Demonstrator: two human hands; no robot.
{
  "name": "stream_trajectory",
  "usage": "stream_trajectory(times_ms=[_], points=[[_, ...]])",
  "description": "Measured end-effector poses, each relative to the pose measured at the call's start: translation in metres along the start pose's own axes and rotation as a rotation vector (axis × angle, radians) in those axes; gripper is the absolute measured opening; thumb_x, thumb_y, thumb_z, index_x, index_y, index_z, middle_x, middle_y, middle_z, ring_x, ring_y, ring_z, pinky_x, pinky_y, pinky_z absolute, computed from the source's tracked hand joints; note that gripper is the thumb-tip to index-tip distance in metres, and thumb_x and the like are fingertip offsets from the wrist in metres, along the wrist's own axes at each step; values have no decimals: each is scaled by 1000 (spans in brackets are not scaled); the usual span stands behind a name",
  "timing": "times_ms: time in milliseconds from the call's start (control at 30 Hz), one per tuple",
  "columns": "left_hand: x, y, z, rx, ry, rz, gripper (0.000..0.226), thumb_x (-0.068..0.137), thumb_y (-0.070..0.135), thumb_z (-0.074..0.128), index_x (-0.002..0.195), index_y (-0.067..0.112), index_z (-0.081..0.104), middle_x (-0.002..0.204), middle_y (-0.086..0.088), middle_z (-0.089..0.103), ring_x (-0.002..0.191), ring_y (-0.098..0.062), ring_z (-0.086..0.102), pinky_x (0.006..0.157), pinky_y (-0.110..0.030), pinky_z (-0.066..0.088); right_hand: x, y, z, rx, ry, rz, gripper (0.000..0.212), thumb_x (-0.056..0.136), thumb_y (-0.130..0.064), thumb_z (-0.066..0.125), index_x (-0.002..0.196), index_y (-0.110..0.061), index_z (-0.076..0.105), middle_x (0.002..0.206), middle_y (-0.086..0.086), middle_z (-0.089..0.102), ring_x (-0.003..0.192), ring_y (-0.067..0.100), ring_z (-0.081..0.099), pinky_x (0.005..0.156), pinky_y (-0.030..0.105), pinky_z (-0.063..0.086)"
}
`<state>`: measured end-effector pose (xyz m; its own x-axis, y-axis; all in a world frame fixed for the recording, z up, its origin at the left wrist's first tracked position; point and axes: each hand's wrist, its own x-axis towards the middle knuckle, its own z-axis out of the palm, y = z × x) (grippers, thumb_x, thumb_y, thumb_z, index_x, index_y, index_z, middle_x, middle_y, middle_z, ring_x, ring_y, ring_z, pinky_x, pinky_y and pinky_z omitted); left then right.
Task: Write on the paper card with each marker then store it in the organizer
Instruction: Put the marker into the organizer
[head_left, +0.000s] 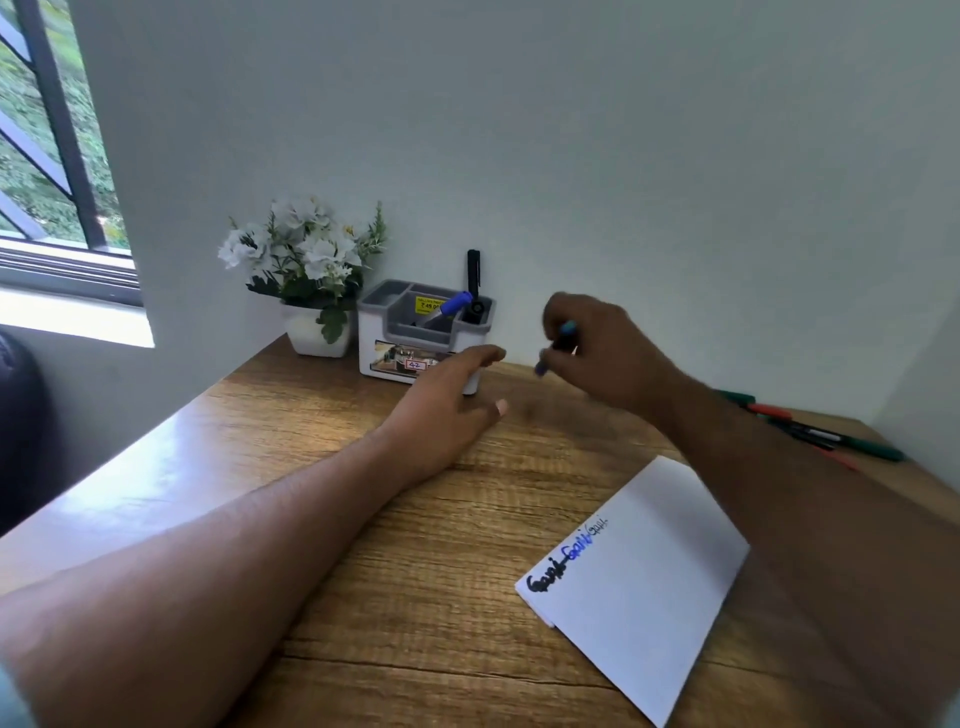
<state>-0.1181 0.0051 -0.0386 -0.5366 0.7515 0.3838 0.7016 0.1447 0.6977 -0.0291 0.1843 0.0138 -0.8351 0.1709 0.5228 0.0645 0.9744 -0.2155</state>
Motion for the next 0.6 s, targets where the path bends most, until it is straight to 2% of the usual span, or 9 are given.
stream_trajectory(times_ms=[33, 100, 167, 233, 367, 467, 533, 600], points=[[-2, 3, 2, 38, -7, 50, 61, 90, 37, 62, 145, 32, 35, 147, 9, 42, 133, -8, 36, 108, -28, 32, -13, -10, -11, 262, 81, 75, 20, 79, -6, 68, 78, -15, 50, 74, 7, 58, 68, 19, 58, 59, 28, 45], [-7, 12, 5, 119, -12, 161, 63, 89, 47, 59, 145, 32, 35, 144, 8, 46, 132, -8, 39, 108, -30, 34, -41, -24, -27, 720, 135, 202, 14, 82, -1, 68, 77, -10, 58, 67, 11, 61, 61, 22, 61, 55, 29, 51], [-10, 21, 10, 161, 19, 284, 49, 91, 44, 57, 135, 25, 50, 125, 5, 62, 114, -11, 54, 98, -32, 45, -67, -29, -31, 936, 162, 279, 9, 84, 1, 66, 78, -6, 66, 65, 12, 64, 58, 26, 60, 53, 32, 51], [-15, 29, 15, 153, 25, 390, 32, 94, 32, 57, 122, 18, 63, 104, 1, 70, 94, -14, 61, 82, -35, 50, -85, -27, -27, 1058, 186, 348, 3, 80, -8, 69, 79, -7, 71, 67, 16, 65, 56, 25, 60, 52, 31, 49], [-22, 35, 23, 101, -63, 479, 29, 91, 19, 54, 117, 13, 65, 98, 2, 71, 87, -11, 63, 76, -24, 49, -101, -22, -17, 1003, 24, 403, 33, 76, -33, 71, 86, -2, 74, 71, 19, 68, 62, 26, 63, 57, 31, 51], [-22, 35, 24, 50, -135, 411, 25, 90, 20, 47, 104, 9, 66, 82, 4, 65, 75, -8, 57, 66, -17, 43, -99, -20, -24, 1059, -125, 418, 33, 86, -25, 60, 96, 5, 71, 82, 25, 71, 70, 28, 69, 64, 33, 57], [-19, 33, 21, -4, -220, 303, 17, 97, 17, 47, 92, 16, 63, 74, 8, 58, 68, -2, 53, 61, -15, 39, -99, -16, -34, 1132, -296, 421, 32, 91, -17, 53, 107, 7, 67, 95, 28, 70, 82, 31, 71, 71, 35, 60], [-17, 32, 16, -48, -309, 181, 20, 100, 19, 46, 91, 21, 64, 69, 10, 55, 60, 2, 50, 59, -14, 40, -102, -9, -47, 1223, -338, 442, 32, 89, -15, 50, 108, 4, 67, 97, 26, 71, 84, 30, 73, 70, 36, 60]])
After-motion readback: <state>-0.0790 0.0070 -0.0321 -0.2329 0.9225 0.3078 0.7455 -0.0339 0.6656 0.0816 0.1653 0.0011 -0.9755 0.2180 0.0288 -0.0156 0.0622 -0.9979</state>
